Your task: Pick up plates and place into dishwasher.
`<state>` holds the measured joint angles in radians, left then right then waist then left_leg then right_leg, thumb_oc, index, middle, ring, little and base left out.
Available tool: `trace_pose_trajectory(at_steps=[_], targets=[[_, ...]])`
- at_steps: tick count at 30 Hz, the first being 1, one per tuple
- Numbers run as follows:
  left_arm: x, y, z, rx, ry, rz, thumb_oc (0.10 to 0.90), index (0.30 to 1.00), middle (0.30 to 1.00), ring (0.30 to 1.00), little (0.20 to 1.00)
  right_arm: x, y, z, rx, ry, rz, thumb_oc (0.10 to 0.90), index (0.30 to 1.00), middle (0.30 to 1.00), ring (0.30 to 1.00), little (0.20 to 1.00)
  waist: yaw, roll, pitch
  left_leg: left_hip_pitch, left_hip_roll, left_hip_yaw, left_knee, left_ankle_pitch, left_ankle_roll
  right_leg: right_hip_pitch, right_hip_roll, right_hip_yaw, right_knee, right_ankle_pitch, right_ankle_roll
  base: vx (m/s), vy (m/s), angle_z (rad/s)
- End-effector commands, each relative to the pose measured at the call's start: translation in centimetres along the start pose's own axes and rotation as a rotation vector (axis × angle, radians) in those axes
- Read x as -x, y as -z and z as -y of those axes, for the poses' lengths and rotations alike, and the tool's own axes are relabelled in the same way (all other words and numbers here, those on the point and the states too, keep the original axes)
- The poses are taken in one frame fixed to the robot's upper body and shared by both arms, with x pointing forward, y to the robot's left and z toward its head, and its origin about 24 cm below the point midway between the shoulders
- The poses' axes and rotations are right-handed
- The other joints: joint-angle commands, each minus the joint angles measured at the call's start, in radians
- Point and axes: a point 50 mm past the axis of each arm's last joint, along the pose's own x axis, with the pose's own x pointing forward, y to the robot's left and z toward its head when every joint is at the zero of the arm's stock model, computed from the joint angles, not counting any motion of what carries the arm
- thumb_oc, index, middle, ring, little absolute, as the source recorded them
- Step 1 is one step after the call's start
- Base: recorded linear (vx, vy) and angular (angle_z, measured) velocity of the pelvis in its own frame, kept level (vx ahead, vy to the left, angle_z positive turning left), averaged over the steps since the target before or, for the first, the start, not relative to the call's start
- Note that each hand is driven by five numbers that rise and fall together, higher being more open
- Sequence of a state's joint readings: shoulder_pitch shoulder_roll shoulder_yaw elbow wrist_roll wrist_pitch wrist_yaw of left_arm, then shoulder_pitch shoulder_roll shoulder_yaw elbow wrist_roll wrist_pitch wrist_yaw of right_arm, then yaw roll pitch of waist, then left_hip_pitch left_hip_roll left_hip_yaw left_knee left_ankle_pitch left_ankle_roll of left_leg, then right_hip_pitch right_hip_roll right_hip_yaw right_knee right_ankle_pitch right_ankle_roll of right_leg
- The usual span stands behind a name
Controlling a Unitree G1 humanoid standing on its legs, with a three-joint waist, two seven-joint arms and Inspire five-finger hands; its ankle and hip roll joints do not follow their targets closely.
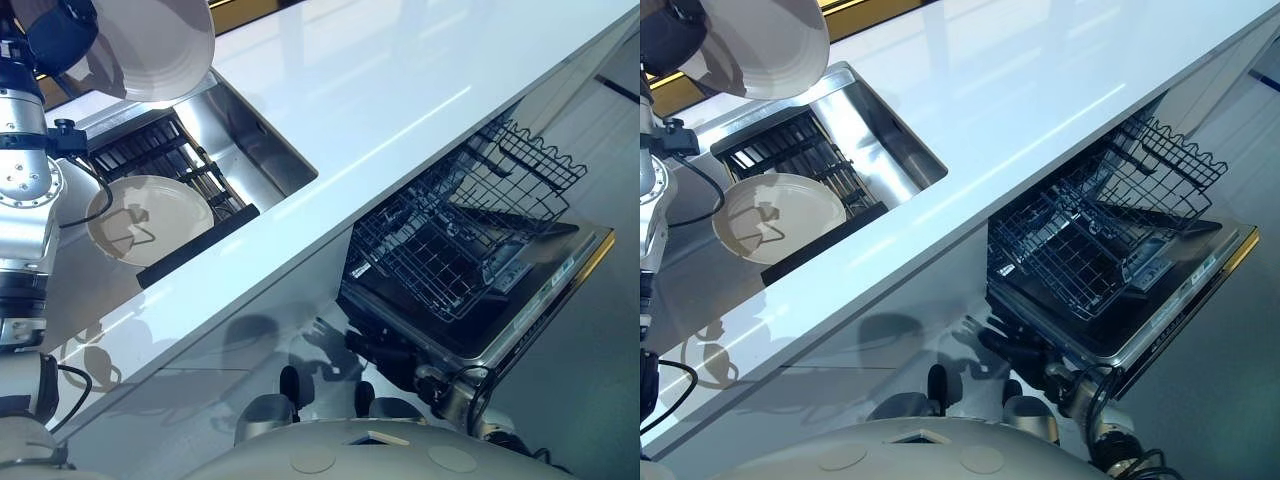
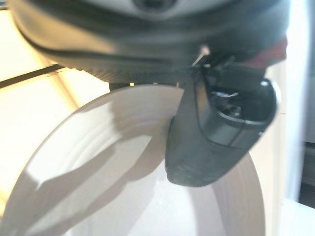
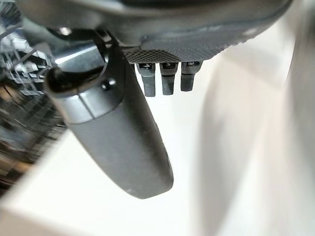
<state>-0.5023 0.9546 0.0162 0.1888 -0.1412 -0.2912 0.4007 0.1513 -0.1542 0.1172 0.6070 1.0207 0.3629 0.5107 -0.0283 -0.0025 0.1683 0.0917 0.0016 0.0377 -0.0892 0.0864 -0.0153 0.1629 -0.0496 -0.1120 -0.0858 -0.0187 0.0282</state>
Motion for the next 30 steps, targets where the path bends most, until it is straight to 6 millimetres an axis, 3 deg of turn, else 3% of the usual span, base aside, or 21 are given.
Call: trace_pose_trajectory(at_steps=[1,4,7,9,10,12,14,17,19,22,25,30], targets=[[-1.9,-4.8,-2.8,-0.066,-0.176,0.31,0.1,0.3,0.3,0.3,0.2,0.2,-1.0,-2.7,-0.166,-0.177,0.067,0.8,0.9,0.9,0.9,0.9,-0.039,0.066,-0.117,0.024,-0.06,0.033,0.002,-0.155,0.047,-0.093,0.045,-0.007,0.09,-0.093,0.039,-0.03,-0.006,-0.04],[-1.4,-5.3,-2.8,-0.067,-0.162,0.338,0.1,0.3,0.3,0.3,0.2,0.7,-0.3,-3.2,-0.131,-0.232,0.03,0.8,0.9,0.9,0.9,0.9,-0.05,0.065,-0.119,0.026,-0.055,0.044,0.002,-0.154,0.046,-0.09,0.046,-0.002,0.083,-0.09,0.04,-0.03,-0.015,-0.11],[-0.3,-5.7,-2.3,-0.071,-0.146,0.363,0.1,0.3,0.3,0.3,0.2,1.6,-0.9,-3.9,0.115,-0.283,0.033,0.8,0.9,0.9,0.9,0.9,-0.055,0.059,-0.112,0.028,-0.052,0.044,0.002,-0.152,0.046,-0.085,0.048,-0.001,0.08,-0.089,0.038,-0.04,-0.034,-0.11],[0.8,-5.7,-1.6,-0.069,-0.13,0.385,0.1,0.3,0.3,0.3,0.2,2.5,-3.6,-5.7,0.501,-0.298,0.157,0.8,0.9,0.9,0.9,0.9,-0.055,0.049,-0.104,0.026,-0.049,0.041,0.002,-0.148,0.042,-0.085,0.049,-0.002,0.08,-0.09,0.036,-0.07,-0.048,-0.07],[1.2,-5.6,-1.3,-0.072,-0.129,0.389,0.1,0.3,0.3,0.3,0.2,2.7,-4.5,-6.4,0.571,-0.279,0.201,0.8,0.9,0.9,0.9,0.9,-0.057,0.048,-0.102,0.026,-0.049,0.041,0.002,-0.148,0.042,-0.086,0.049,-0.002,0.082,-0.091,0.036,-0.08,-0.044,-0.01],[2.8,-5.1,-0.3,-0.081,-0.121,0.403,0.1,0.3,0.3,0.3,0.2,4.0,-8.7,-8.8,0.851,-0.101,0.479,0.8,0.9,0.9,0.9,0.9,-0.062,0.041,-0.096,0.024,-0.046,0.04,0.002,-0.145,0.04,-0.091,0.05,0.001,0.087,-0.091,0.035,-0.07,-0.031,-0.02],[3.8,-4.7,0.1,-0.088,-0.125,0.407,0.1,0.3,0.3,0.3,0.2,5.0,-10.9,-10.3,0.98,0.024,0.658,0.8,0.9,0.9,0.9,0.9,-0.066,0.042,-0.094,0.024,-0.045,0.039,0.002,-0.145,0.042,-0.093,0.052,0.006,0.09,-0.09,0.034,-0.05,-0.001,-0.05],[5.9,-4.5,1.0,-0.083,-0.139,0.404,0.1,0.3,0.3,0.3,0.2,7.9,-15.2,-13.9,1.16,0.208,1.058,0.8,0.9,0.9,0.9,0.9,-0.072,0.049,-0.092,0.027,-0.041,0.042,0.002,-0.147,0.046,-0.096,0.057,0.016,0.097,-0.091,0.03,-0.04,0.034,-0.07],[6.8,-4.7,1.5,-0.083,-0.143,0.402,0.1,0.3,0.3,0.3,0.2,10.0,-16.9,-16.6,1.256,0.274,1.346,0.8,0.9,0.9,0.9,0.9,-0.071,0.056,-0.091,0.031,-0.039,0.042,0.002,-0.15,0.049,-0.096,0.061,0.022,0.105,-0.096,0.027,-0.02,0.046,-0.08],[6.7,-5.2,2.3,-0.078,-0.146,0.398,0.1,0.3,0.3,0.3,0.2,11.7,-17.8,-20.2,1.375,0.236,1.598,0.8,0.9,0.9,0.9,0.9,-0.067,0.068,-0.091,0.029,-0.039,0.04,0.002,-0.144,0.052,-0.1,0.063,0.033,0.111,-0.09,0.026,-0.04,0.038,-0.06],[6.0,-5.5,2.9,-0.047,-0.135,0.374,0.1,0.3,0.3,0.3,0.2,11.9,-17.8,-22.8,1.529,0.087,1.605,0.8,0.9,0.9,0.9,0.9,-0.064,0.073,-0.096,0.03,-0.041,0.036,0.002,-0.146,0.05,-0.099,0.062,0.045,0.105,-0.086,0.027,-0.01,0.042,-0.04],[6.0,-5.3,4.3,-0.012,-0.102,0.333,0.1,0.3,0.3,0.3,0.2,10.2,-17.9,-24.3,1.616,-0.155,1.307,0.8,0.9,0.9,0.9,0.9,-0.044,0.06,-0.103,0.028,-0.039,0.031,0.002,-0.147,0.041,-0.095,0.059,0.022,0.099,-0.087,0.026,-0.01,-0.008,0.05]])
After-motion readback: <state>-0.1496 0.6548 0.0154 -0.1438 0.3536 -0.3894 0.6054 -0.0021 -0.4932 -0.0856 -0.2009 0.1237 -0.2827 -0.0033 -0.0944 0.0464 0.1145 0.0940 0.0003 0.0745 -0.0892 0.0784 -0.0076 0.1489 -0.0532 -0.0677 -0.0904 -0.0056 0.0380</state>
